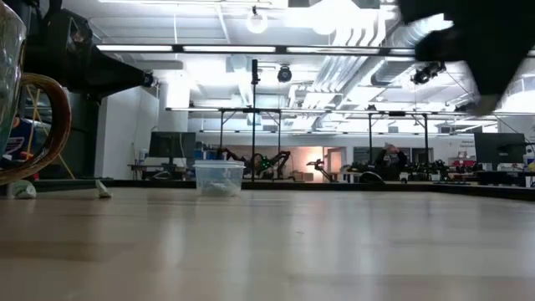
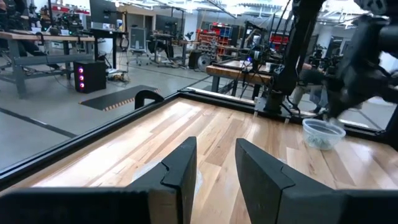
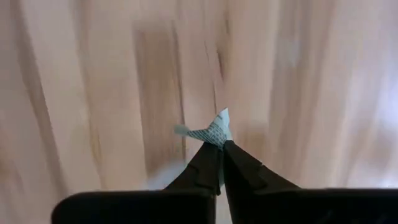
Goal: Pick and place items into bin
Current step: Put the white stevia packet into the bottom transparent bin, then put the white stevia packet into the top transparent bin
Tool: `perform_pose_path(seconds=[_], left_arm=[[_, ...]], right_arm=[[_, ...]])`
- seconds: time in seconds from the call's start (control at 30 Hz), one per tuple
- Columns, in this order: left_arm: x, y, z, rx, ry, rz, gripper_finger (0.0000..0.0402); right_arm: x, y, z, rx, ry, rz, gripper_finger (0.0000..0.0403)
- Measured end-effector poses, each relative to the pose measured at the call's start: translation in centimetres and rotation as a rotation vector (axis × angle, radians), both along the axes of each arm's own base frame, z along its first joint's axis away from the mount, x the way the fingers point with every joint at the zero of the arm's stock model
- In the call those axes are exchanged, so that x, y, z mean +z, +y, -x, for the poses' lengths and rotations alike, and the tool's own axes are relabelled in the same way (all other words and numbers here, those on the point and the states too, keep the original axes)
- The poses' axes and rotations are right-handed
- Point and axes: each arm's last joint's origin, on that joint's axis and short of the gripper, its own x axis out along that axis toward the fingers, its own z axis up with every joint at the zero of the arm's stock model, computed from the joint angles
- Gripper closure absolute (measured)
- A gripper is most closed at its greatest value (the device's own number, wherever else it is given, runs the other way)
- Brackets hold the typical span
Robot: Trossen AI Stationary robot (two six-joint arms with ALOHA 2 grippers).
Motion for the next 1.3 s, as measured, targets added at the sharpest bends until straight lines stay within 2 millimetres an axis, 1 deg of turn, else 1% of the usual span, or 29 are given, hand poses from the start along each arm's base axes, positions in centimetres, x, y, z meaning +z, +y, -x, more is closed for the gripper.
perform_pose_path(seconds=[0.1, 0.17, 0.3, 0.37, 0.5, 0.63, 0.7, 0.8, 1.03, 1.1, 1.17, 1.23, 1.3], left_arm=[[0.0, 0.0, 0.0, 0.000, 0.000, 0.000, 0.0254], [0.0, 0.0, 0.0, 0.000, 0.000, 0.000, 0.0254], [0.0, 0.0, 0.0, 0.000, 0.001, 0.000, 0.0254], [0.0, 0.0, 0.0, 0.000, 0.001, 0.000, 0.0254], [0.0, 0.0, 0.0, 0.000, 0.000, 0.000, 0.0254], [0.0, 0.0, 0.0, 0.000, 0.001, 0.000, 0.0254], [0.0, 0.0, 0.0, 0.000, 0.000, 0.000, 0.0254], [0.0, 0.0, 0.0, 0.000, 0.000, 0.000, 0.0254], [0.0, 0.0, 0.0, 0.000, 0.001, 0.000, 0.0254], [0.0, 0.0, 0.0, 0.000, 0.000, 0.000, 0.0254], [0.0, 0.0, 0.0, 0.000, 0.001, 0.000, 0.0254], [0.0, 0.0, 0.0, 0.000, 0.000, 0.000, 0.0254], [0.0, 0.0, 0.0, 0.000, 0.000, 0.000, 0.0254]], right_arm=[[1.1, -0.1, 2.4, -0.109, 0.117, 0.046, 0.0390], [1.2, 0.3, 3.2, -0.137, 0.147, 0.051, 0.0392], [1.0, 1.7, 3.6, -0.112, 0.158, 0.004, 0.0398], [0.7, 2.2, 3.9, -0.096, 0.191, 0.019, 0.0393], [0.3, 2.7, 4.6, -0.129, 0.268, 0.052, 0.0390], [-0.1, 3.1, 4.6, -0.113, 0.242, 0.098, 0.0397], [-0.1, 3.2, 4.7, -0.137, 0.218, 0.129, 0.0396], [0.0, 3.1, 4.8, -0.181, 0.215, 0.159, 0.0372], [0.0, 3.1, 5.0, -0.194, 0.229, 0.171, 0.0286], [0.0, 3.0, 4.9, -0.206, 0.189, 0.197, 0.0269], [-0.1, 3.1, 4.0, -0.197, 0.047, 0.238, 0.0260], [-0.2, 3.7, 2.4, -0.117, -0.155, 0.226, 0.0259], [0.1, 4.2, 0.2, -0.055, -0.356, 0.180, 0.0266]])
